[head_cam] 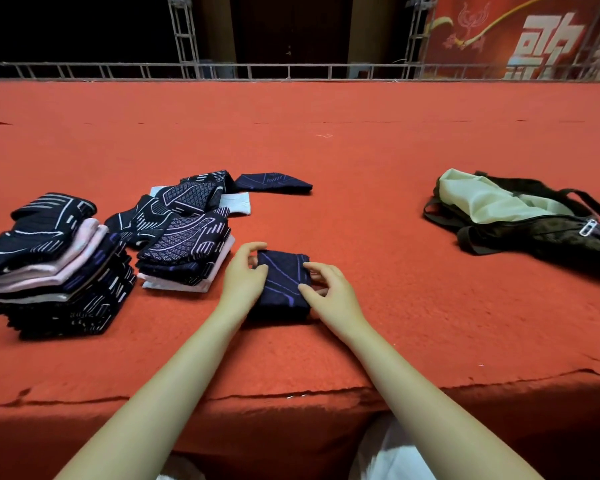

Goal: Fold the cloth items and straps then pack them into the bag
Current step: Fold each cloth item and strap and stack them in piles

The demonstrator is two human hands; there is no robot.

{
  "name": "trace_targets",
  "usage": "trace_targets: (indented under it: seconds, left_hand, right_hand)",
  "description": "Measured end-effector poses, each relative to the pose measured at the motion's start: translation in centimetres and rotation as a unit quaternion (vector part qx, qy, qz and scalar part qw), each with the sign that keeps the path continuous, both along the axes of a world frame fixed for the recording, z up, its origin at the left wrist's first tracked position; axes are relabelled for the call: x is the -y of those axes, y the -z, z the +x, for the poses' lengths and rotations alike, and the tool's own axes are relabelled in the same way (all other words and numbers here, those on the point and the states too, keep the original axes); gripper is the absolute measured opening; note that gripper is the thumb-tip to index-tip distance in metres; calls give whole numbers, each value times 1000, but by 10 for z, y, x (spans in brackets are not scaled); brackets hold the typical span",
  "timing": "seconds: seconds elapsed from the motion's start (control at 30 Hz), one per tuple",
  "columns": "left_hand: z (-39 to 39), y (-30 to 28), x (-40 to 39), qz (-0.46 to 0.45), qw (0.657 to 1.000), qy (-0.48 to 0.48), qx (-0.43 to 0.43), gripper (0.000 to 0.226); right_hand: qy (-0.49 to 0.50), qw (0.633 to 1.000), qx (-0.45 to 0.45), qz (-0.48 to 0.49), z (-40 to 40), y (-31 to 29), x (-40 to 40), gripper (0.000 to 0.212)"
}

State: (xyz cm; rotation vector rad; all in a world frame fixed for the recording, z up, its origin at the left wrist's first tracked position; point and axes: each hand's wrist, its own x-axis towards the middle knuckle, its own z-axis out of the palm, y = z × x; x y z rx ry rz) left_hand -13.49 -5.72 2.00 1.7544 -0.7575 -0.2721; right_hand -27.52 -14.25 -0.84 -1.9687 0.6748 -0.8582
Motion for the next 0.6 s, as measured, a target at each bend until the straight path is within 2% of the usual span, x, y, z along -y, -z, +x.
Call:
trace_targets:
  seconds: [0.2, 0.4, 0.6]
  left_hand:
    - [21, 19, -8, 78, 990, -13, 114, 37]
    - [19, 29, -13, 47, 981, -30, 185, 32]
    - [16, 25, -16, 21, 986, -57, 154, 35]
  right_hand:
    - [1, 994, -86, -74, 3, 2, -2, 45]
    - [22, 966, -185, -180, 6, 3, -5, 50]
    - [23, 958, -201, -203, 6, 3, -6, 52]
